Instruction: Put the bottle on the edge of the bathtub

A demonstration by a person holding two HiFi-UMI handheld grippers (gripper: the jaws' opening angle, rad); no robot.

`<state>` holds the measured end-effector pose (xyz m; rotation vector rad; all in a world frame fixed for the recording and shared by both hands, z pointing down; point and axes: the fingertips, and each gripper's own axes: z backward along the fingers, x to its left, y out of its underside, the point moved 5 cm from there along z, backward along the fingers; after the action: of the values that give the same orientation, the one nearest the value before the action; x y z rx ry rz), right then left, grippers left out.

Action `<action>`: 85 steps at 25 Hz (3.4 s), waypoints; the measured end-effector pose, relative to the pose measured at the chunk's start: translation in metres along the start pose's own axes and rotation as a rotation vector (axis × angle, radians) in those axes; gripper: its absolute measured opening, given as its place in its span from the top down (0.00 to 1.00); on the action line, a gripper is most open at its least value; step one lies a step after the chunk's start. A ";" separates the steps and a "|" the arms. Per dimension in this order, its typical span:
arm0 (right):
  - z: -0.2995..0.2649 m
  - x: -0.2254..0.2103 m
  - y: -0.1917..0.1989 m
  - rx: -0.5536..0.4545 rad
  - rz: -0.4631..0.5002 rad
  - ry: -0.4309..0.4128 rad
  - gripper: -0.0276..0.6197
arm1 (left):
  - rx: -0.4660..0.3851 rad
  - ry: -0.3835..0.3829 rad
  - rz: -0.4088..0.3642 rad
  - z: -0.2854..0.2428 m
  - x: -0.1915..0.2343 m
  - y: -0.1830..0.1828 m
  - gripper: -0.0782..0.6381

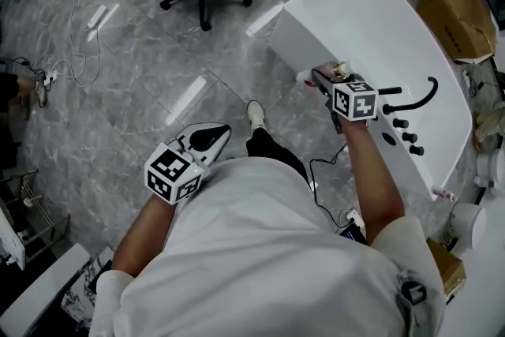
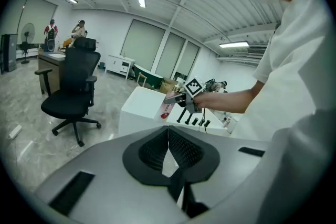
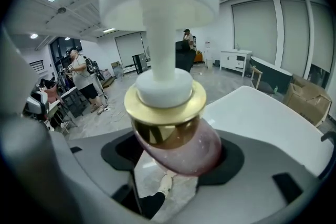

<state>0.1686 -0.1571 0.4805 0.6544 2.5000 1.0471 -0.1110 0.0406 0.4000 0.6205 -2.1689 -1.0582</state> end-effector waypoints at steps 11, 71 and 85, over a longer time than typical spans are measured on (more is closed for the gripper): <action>-0.136 -0.109 -0.057 0.013 0.017 0.051 0.48 | 0.019 -0.050 0.025 -0.070 0.053 -0.087 0.87; -0.315 -0.199 -0.071 0.025 -0.106 0.301 0.36 | 0.090 -0.014 0.160 -0.125 0.117 -0.086 0.87; -0.268 -0.169 -0.034 0.061 -0.110 0.252 0.41 | 0.072 0.048 0.074 -0.116 0.114 -0.100 0.87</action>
<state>0.1709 -0.4222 0.6573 0.4179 2.7570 1.0748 -0.0927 -0.1494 0.4124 0.5872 -2.1790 -0.9202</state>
